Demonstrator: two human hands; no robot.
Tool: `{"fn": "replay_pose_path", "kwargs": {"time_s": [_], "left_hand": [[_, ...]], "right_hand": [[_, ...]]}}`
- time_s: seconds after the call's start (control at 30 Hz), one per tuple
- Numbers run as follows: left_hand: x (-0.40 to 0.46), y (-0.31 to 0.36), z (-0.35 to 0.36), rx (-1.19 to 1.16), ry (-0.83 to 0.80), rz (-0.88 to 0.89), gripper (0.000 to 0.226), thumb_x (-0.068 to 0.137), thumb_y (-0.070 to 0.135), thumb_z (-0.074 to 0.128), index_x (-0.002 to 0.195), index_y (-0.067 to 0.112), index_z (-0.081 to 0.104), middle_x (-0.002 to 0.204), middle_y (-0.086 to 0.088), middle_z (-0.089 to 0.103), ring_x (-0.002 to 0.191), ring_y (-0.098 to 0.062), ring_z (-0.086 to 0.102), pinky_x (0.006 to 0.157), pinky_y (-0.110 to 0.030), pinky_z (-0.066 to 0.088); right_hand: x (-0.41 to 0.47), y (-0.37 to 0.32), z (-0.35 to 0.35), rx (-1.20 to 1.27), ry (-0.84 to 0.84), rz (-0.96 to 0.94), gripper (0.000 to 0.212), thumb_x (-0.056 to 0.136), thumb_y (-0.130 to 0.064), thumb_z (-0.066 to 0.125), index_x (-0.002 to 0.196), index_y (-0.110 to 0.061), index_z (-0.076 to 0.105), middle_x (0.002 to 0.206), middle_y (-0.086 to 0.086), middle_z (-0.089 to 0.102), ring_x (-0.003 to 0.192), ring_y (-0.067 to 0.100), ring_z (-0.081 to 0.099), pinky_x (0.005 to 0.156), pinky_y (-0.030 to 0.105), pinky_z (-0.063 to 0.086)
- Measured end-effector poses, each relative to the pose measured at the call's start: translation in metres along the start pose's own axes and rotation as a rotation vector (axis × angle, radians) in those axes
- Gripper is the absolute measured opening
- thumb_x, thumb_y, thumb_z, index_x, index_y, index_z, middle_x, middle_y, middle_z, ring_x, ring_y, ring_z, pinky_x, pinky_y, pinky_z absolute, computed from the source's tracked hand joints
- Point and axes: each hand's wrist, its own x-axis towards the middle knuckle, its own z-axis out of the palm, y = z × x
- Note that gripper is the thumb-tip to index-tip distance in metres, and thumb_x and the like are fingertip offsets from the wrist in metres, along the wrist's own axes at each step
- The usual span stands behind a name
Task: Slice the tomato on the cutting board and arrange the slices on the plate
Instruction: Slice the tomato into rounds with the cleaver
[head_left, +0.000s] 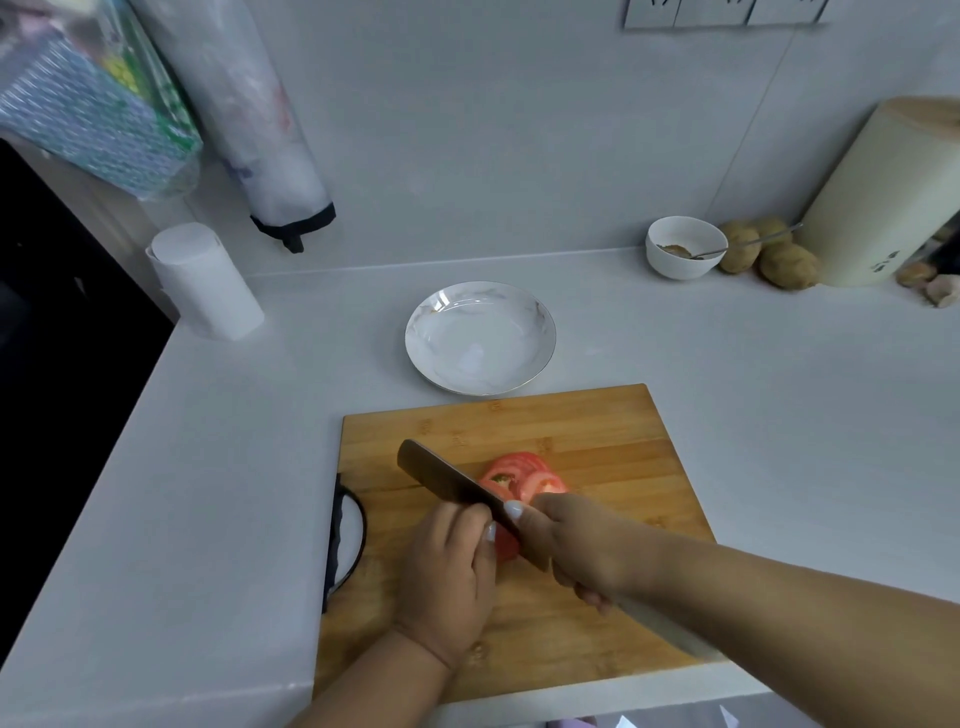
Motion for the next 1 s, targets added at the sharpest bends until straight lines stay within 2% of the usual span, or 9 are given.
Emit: {"fn": "replay_pose_path", "kwargs": {"time_s": [0.13,0.27,0.47,0.63,0.73,0.87,1.0], "left_hand": [[-0.001,-0.002,-0.002,-0.081,-0.017,-0.02,0.023,0.093,0.037,0.04,0.103,0.025,0.057,0.092,0.013,0.051,0.082,-0.001,0.05,0.067,-0.012,0.04],[-0.005,-0.007,-0.006,-0.154,-0.028,-0.039,0.019,0.091,0.042,0.043,0.104,0.033,0.054,0.094,0.026,0.047,0.089,0.003,0.05,0.071,-0.005,0.039],[-0.007,-0.009,-0.006,-0.151,-0.023,-0.033,0.017,0.09,0.04,0.044,0.104,0.034,0.053,0.093,0.027,0.047,0.089,0.004,0.05,0.07,-0.005,0.04],[-0.009,-0.007,-0.006,-0.136,-0.049,0.028,0.016,0.089,0.034,0.047,0.104,0.035,0.052,0.094,0.028,0.044,0.088,0.005,0.049,0.072,-0.006,0.038],[-0.008,-0.006,-0.006,-0.151,-0.027,-0.011,0.015,0.088,0.033,0.05,0.103,0.036,0.051,0.094,0.026,0.047,0.088,0.003,0.05,0.072,-0.008,0.04],[-0.009,-0.007,-0.004,-0.175,0.033,-0.097,0.027,0.087,0.013,0.062,0.099,0.034,0.052,0.091,0.022,0.051,0.089,0.003,0.05,0.071,-0.006,0.042],[-0.009,-0.008,-0.004,-0.165,0.045,-0.125,0.029,0.086,0.013,0.064,0.099,0.035,0.05,0.091,0.025,0.049,0.091,0.004,0.049,0.066,-0.005,0.041]], "right_hand": [[0.01,0.002,0.007,0.009,0.026,-0.025,0.057,0.094,-0.062,0.029,0.1,-0.01,0.051,0.068,0.014,0.056,0.042,0.018,0.049,0.046,0.031,0.049],[0.01,0.003,0.008,0.016,0.029,-0.002,0.056,0.094,-0.061,0.029,0.104,-0.01,0.05,0.062,0.008,0.052,0.042,0.017,0.048,0.044,0.027,0.046],[0.005,0.001,0.011,0.009,0.029,0.0,0.055,0.095,-0.06,0.029,0.104,-0.009,0.048,0.063,0.007,0.052,0.043,0.015,0.048,0.044,0.026,0.046],[0.005,-0.005,0.01,-0.007,0.003,-0.004,0.06,0.097,-0.056,0.03,0.108,0.0,0.049,0.068,0.012,0.053,0.042,0.016,0.047,0.042,0.025,0.044],[0.002,-0.002,0.005,0.066,-0.019,0.004,0.058,0.096,-0.058,0.033,0.108,-0.003,0.049,0.067,0.006,0.053,0.042,0.014,0.046,0.046,0.028,0.045],[-0.005,0.007,0.004,0.081,-0.061,0.013,0.047,0.094,-0.061,0.033,0.099,-0.017,0.048,0.07,0.003,0.058,0.044,0.012,0.048,0.054,0.029,0.047],[-0.013,0.015,0.004,0.087,-0.032,0.04,0.039,0.094,-0.059,0.034,0.09,-0.023,0.047,0.069,0.003,0.057,0.043,0.01,0.047,0.054,0.027,0.046]]}}
